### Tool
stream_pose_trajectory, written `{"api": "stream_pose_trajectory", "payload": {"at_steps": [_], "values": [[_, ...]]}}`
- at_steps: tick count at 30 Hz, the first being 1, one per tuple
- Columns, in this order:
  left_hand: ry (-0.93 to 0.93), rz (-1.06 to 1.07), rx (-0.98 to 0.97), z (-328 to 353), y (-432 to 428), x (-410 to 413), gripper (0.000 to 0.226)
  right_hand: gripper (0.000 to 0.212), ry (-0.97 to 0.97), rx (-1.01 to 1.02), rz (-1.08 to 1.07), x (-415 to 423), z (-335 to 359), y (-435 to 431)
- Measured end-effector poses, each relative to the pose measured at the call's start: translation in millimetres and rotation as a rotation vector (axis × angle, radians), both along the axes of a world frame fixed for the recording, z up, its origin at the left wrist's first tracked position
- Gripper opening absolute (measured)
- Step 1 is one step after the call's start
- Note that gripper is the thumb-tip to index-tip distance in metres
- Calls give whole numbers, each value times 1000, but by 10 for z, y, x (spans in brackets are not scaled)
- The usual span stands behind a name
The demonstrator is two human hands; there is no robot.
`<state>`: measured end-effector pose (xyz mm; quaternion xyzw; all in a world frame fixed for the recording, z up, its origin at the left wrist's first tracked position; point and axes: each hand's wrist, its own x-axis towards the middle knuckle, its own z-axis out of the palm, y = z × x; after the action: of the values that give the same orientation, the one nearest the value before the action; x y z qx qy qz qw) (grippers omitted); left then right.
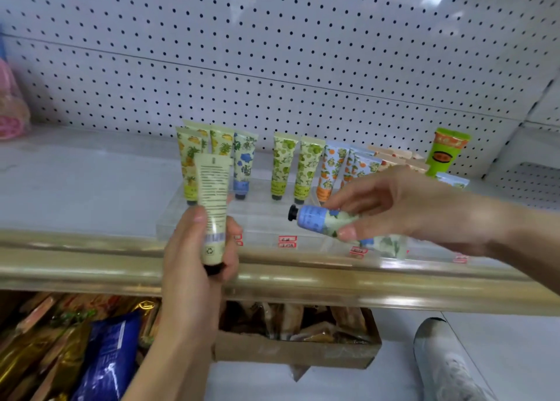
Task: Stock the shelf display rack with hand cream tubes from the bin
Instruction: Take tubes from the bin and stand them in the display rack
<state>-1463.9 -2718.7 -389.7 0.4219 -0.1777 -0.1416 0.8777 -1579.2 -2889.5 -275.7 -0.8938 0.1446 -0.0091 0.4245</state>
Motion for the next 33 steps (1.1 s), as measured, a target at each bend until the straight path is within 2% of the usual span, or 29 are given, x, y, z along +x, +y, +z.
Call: {"api": "stream_pose_trajectory", "payload": {"at_steps": [2, 6, 9, 12, 15, 19, 21, 26, 33], "values": [[-32, 142, 28, -27, 62, 61, 29, 33, -26, -22, -55, 96, 61, 0], [-103, 287, 93, -83, 107, 123, 25, 41, -83, -82, -126, 369, 168, -3], [-183, 317, 138, -113, 105, 154, 23, 29, -127, -59, -93, 594, 294, -35], [-239, 369, 178, -118, 117, 183, 26, 21, -63, -144, -47, 781, 430, -26], [-331, 442, 238, -166, 129, 238, 28, 19, -83, -388, -50, 961, 508, 3], [-515, 568, 362, -236, 122, 292, 34, 44, -119, -849, -22, 1171, 480, -2], [-620, 622, 439, -254, 114, 308, 35, 51, -139, -951, -16, 1235, 453, -15], [-756, 712, 536, -295, 78, 338, 36, 59, -129, -1013, 15, 1375, 394, -75], [-708, 730, 545, -345, 68, 379, 39, 56, -38, -1073, 25, 1543, 331, -55]]}}
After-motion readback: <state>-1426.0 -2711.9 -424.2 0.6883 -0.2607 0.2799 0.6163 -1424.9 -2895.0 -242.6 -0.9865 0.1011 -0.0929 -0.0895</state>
